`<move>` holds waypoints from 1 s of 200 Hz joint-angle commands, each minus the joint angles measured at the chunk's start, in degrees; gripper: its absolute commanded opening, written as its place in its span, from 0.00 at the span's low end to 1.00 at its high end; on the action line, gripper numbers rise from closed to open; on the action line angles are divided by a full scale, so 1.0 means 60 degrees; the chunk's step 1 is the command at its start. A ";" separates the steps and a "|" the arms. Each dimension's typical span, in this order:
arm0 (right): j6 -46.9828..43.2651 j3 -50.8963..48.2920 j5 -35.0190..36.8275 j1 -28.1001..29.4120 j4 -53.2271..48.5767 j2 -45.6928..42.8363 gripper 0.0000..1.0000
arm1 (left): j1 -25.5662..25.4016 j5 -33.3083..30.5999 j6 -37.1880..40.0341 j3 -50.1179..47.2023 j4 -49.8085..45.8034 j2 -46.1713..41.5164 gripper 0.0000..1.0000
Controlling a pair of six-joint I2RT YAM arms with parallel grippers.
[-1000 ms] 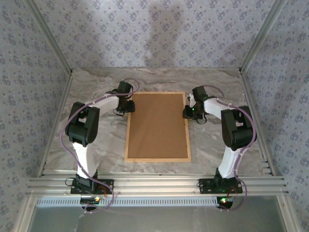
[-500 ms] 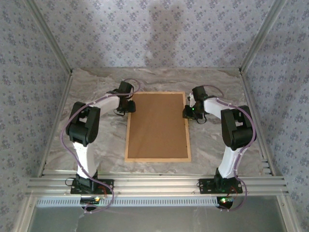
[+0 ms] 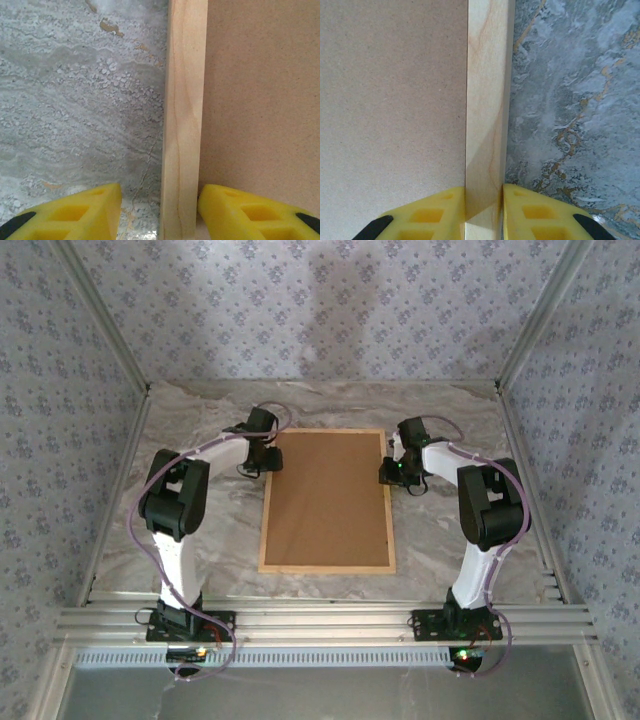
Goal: Put the photo into the frame
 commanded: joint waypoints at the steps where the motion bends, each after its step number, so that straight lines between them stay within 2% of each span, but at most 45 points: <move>1: -0.0160 0.0050 -0.0231 0.0277 0.0102 0.0387 0.25 | -0.0556 0.1124 0.0047 -0.0060 -0.0432 0.0778 0.51; 68: -0.0188 -0.0017 -0.0165 0.0247 0.0088 0.0298 0.25 | -0.0399 0.0259 0.0164 0.0035 -0.0572 -0.0767 0.58; 109: -0.0189 -0.0075 -0.0152 0.0231 0.0124 0.0254 0.25 | -0.0195 0.0190 0.0157 -0.0711 -0.0573 -0.1921 0.59; 148: -0.0204 -0.0061 -0.0150 0.0213 0.0114 0.0254 0.25 | -0.0117 0.0311 -0.0119 -0.1948 -0.0671 -0.3009 0.57; 200: -0.0204 -0.0096 -0.0178 0.0167 0.0166 0.0254 0.25 | -0.0027 0.0353 -0.0231 -0.3057 -0.0917 -0.3642 0.44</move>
